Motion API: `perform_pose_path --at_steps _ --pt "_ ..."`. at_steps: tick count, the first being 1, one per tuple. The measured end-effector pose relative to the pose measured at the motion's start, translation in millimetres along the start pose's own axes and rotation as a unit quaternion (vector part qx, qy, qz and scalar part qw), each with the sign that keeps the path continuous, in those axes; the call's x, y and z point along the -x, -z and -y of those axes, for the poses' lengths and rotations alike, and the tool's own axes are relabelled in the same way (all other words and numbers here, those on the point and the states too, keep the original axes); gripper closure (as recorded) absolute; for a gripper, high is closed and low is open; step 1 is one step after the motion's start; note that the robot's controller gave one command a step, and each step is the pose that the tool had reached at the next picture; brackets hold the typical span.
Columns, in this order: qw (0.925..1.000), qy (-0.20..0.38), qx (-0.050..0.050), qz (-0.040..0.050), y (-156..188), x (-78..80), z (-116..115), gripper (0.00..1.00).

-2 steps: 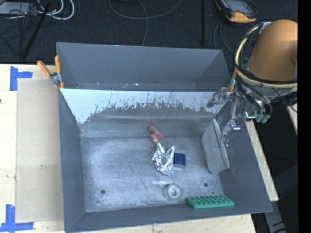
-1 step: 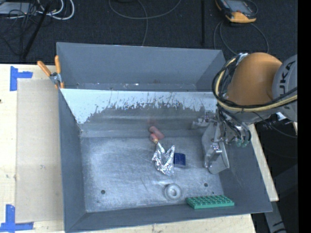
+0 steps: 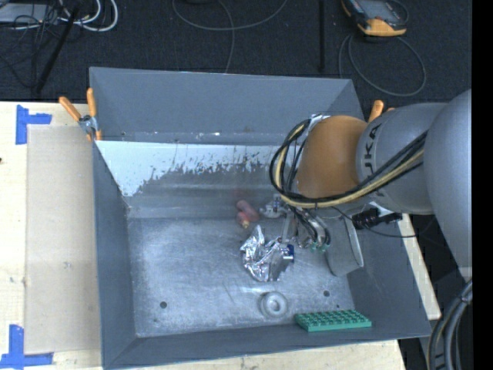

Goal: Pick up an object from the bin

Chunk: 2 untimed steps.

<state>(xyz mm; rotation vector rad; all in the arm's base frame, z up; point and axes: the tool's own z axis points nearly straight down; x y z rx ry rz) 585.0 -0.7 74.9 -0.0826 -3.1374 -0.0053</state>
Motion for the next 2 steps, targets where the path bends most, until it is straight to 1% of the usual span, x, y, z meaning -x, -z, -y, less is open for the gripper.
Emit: perform_pose_path --at_steps 1,2 --pt "0.9967 -0.081 -0.002 0.0078 -0.9 -5.9 -23.7 0.00" --pt "0.9969 -0.078 0.000 0.0106 2.8 -3.5 -25.8 1.00"
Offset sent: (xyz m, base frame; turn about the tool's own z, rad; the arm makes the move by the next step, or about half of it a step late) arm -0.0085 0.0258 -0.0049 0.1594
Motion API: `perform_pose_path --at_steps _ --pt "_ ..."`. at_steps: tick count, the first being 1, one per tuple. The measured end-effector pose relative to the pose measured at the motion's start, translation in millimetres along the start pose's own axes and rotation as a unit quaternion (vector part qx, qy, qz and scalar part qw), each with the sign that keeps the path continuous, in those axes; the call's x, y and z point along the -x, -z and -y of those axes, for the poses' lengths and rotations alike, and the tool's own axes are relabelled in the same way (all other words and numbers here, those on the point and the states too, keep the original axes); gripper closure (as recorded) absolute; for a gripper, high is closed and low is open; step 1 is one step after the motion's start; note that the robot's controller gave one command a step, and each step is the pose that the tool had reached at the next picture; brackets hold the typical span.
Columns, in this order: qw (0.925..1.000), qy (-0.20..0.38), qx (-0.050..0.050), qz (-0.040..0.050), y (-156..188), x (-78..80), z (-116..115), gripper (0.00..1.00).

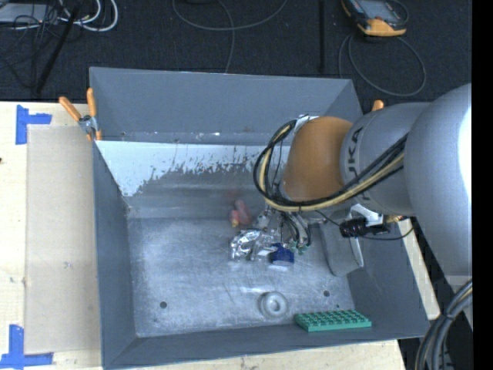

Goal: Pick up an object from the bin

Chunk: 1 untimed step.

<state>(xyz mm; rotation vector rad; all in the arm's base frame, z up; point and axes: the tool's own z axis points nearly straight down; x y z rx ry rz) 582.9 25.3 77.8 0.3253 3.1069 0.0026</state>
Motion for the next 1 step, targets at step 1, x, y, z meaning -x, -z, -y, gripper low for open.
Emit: perform_pose_path --at_steps 1 --pt "0.9997 -0.026 0.000 -0.0043 152.3 2.9 -14.4 1.00"
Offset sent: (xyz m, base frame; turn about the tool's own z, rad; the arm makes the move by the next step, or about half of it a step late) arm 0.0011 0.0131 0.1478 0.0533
